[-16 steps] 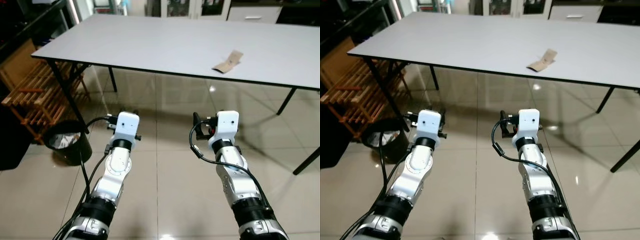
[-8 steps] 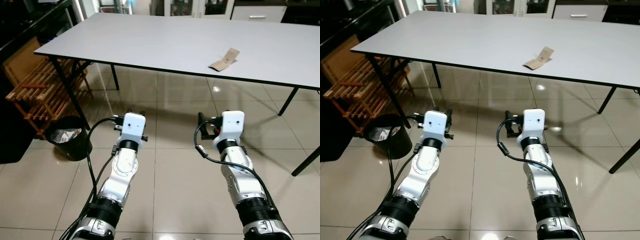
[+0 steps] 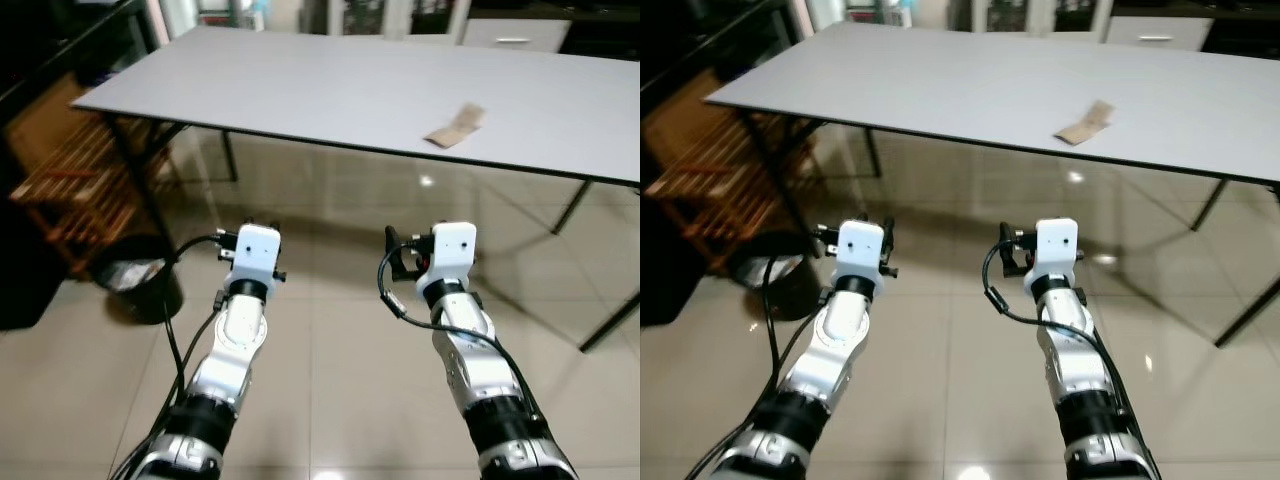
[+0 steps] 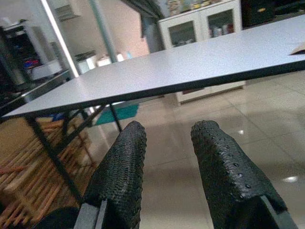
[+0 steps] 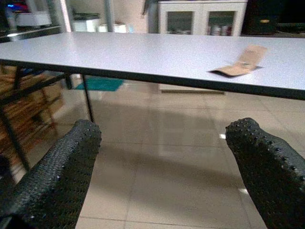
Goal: Picking trash to rubbish bin
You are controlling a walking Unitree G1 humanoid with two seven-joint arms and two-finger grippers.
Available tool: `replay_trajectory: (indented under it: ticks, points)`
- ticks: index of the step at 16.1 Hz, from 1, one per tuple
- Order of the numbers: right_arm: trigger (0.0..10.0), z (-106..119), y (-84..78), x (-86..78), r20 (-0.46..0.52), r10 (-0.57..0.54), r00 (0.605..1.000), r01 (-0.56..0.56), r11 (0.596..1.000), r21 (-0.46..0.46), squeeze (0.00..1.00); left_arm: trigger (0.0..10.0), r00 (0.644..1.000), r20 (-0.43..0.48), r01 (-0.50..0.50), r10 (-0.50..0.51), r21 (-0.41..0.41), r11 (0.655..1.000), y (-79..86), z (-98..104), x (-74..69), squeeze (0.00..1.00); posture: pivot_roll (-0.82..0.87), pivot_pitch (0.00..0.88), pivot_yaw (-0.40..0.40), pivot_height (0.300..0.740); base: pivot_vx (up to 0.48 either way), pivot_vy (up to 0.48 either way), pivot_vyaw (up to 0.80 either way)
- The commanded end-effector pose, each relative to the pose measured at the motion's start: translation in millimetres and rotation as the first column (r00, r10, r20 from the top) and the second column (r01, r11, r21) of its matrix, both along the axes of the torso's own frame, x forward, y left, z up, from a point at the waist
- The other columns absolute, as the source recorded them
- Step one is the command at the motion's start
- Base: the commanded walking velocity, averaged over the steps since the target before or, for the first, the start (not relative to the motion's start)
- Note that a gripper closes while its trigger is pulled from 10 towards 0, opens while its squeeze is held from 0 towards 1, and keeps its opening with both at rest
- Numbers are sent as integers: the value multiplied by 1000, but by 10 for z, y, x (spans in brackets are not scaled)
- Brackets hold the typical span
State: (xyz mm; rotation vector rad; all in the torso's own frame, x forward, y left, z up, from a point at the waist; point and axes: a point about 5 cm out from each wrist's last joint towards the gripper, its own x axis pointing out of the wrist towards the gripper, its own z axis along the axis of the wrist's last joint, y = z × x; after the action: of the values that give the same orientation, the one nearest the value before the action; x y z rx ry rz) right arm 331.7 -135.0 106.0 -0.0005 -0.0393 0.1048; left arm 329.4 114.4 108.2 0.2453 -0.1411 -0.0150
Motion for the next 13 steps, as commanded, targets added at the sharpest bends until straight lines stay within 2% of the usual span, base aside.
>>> replay_trajectory:
  ticks: [1,6,8,13]
  points:
    - [10000,2,-16,6,-5,-4,1000,4,1000,-1,0,10000,1000,-5,6,-6,-2,1000,-20,11,10,0,-77,64,34,740,382,0,0]
    - [10000,1,-7,9,-12,-1,1000,1,1000,15,0,10000,1000,-6,4,-4,3,1000,-15,13,12,0,-76,67,34,740,391,0,0]
    - [10000,4,-9,10,-12,-2,1000,3,1000,30,0,10000,1000,-8,2,-2,3,1000,-10,9,12,0,-76,67,34,740,390,0,-800]
    - [10000,15,-5,8,4,-1,1000,1,1000,15,0,10000,1000,-8,-2,2,3,1000,-4,10,16,0,-76,65,34,740,390,0,0]
